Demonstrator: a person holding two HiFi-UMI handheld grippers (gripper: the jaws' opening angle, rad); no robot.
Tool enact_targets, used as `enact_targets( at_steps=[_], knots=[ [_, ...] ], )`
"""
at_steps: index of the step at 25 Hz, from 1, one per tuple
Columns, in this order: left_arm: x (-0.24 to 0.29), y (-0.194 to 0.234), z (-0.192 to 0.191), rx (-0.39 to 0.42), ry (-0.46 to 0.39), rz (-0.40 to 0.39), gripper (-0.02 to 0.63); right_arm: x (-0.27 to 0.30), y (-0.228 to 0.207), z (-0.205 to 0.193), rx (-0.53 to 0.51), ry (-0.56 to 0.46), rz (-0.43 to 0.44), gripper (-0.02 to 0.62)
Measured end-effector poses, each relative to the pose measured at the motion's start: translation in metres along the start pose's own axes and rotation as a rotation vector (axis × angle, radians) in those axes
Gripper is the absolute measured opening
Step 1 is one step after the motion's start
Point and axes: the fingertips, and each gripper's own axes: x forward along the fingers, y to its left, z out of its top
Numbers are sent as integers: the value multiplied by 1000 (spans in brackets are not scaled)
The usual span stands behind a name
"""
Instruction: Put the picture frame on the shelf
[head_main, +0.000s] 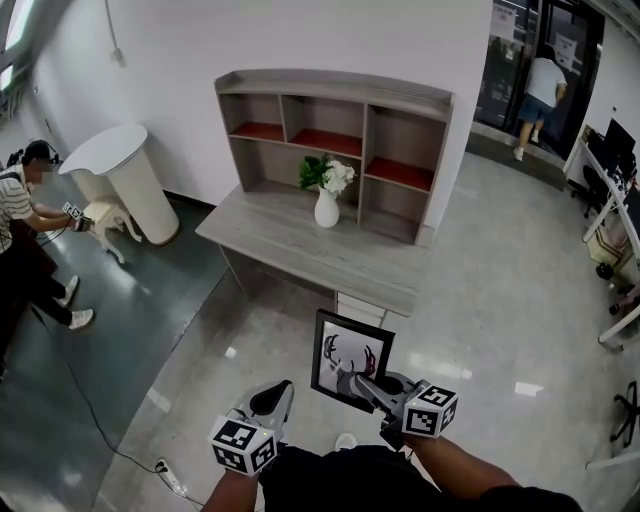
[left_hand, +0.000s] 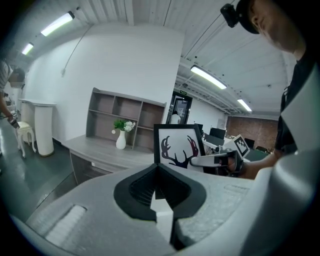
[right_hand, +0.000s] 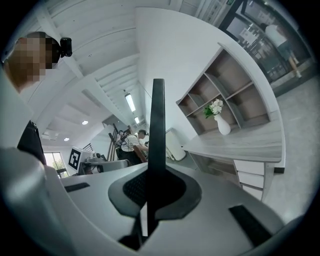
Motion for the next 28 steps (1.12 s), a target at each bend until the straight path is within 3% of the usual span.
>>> enact_targets(
  at_steps=[8, 14, 22, 28],
  knots=[
    [45, 32, 9, 5, 34, -39, 9, 20, -41, 10, 42, -7, -54, 23],
    [88, 70, 27, 19, 33, -123, 9, 52, -71, 27, 46, -38, -128, 23],
    [130, 153, 79, 57, 7, -229, 9, 121, -111, 56, 117, -79, -265, 23],
    [145, 206, 93, 82, 23, -322, 11, 173, -115, 73, 131, -115, -340, 23]
  ],
)
